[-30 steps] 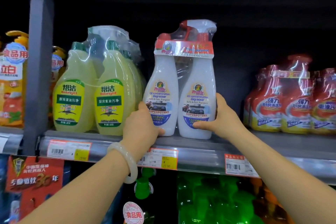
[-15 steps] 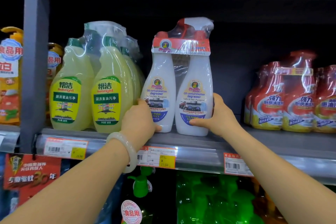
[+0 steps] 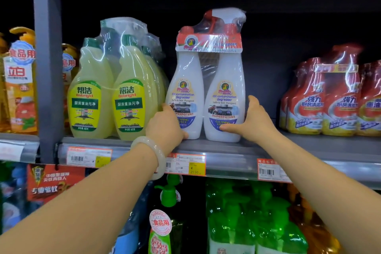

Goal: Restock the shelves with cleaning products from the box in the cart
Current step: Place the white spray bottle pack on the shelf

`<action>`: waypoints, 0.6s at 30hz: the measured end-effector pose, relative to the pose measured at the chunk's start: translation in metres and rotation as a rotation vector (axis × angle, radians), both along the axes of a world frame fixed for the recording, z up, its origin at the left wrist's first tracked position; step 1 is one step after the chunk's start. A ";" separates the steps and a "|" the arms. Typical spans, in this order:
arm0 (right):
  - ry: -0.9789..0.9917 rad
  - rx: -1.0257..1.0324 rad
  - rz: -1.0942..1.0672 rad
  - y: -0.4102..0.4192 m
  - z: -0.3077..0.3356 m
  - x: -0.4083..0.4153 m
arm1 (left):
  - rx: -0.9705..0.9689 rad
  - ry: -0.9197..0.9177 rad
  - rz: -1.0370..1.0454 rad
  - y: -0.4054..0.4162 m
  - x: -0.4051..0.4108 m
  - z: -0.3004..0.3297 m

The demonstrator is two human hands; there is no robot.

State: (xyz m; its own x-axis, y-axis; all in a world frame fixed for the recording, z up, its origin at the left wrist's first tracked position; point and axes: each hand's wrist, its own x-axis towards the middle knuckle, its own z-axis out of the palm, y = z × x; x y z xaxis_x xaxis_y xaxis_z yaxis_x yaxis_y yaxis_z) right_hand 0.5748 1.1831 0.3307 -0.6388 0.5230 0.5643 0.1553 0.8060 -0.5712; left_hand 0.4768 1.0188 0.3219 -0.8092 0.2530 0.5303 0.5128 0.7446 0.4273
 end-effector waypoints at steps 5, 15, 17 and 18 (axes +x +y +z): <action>0.049 0.371 -0.133 -0.047 0.004 0.025 | 0.005 0.169 -0.157 -0.035 0.026 0.008; -0.280 0.676 0.344 -0.309 -0.083 -0.047 | -0.259 0.636 -0.012 -0.273 -0.021 -0.090; -0.357 0.687 0.423 -0.370 -0.112 -0.077 | -0.416 0.448 0.103 -0.342 -0.039 -0.119; -0.392 0.697 0.464 -0.402 -0.127 -0.090 | -0.469 0.333 0.165 -0.377 -0.047 -0.137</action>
